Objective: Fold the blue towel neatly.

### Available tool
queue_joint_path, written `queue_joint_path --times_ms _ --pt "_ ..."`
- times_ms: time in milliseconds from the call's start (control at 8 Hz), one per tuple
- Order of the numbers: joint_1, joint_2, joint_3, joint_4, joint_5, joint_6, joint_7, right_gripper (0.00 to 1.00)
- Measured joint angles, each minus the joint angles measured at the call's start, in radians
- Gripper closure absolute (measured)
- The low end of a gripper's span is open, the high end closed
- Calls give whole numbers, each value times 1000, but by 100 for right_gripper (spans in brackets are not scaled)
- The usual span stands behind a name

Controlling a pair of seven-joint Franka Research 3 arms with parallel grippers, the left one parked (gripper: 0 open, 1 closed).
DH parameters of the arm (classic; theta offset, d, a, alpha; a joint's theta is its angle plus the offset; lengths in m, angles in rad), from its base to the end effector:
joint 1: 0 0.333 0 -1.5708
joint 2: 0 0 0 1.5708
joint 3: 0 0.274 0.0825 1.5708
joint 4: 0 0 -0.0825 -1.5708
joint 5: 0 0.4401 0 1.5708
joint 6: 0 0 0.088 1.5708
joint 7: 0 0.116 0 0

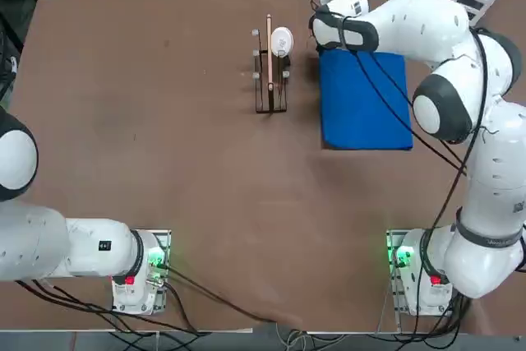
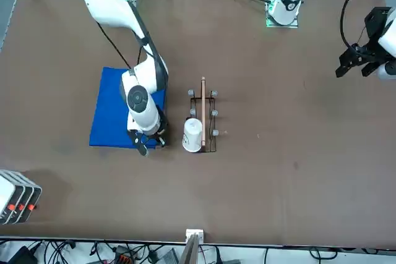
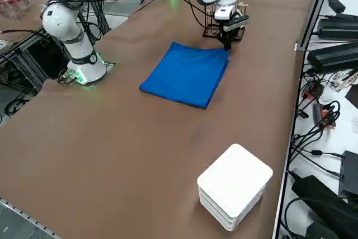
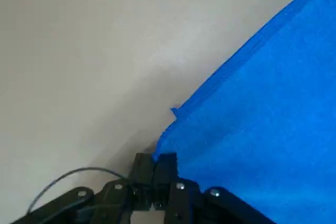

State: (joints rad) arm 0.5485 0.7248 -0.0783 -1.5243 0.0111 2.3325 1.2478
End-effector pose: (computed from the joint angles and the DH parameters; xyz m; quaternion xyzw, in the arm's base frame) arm 0.6530 0.3385 0.1646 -0.9270 0.3719 -0.0441 0.0184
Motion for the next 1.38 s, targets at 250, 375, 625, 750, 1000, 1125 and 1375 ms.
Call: queue_joint_path --times_ms 250,375,625,750,1000,1125,1375 --pt "0 7 0 0 0 23 -1 98" --pt "0 11 0 0 0 28 -1 97" --pt "0 15 0 2 0 37 -14 84" --pt "0 15 0 3 0 36 -27 67" --pt "0 14 -1 23 -30 -30 -49 30" --pt "0 12 -1 64 -61 -112 -58 12" --pt "-5 0 -15 181 -84 -340 -134 0"
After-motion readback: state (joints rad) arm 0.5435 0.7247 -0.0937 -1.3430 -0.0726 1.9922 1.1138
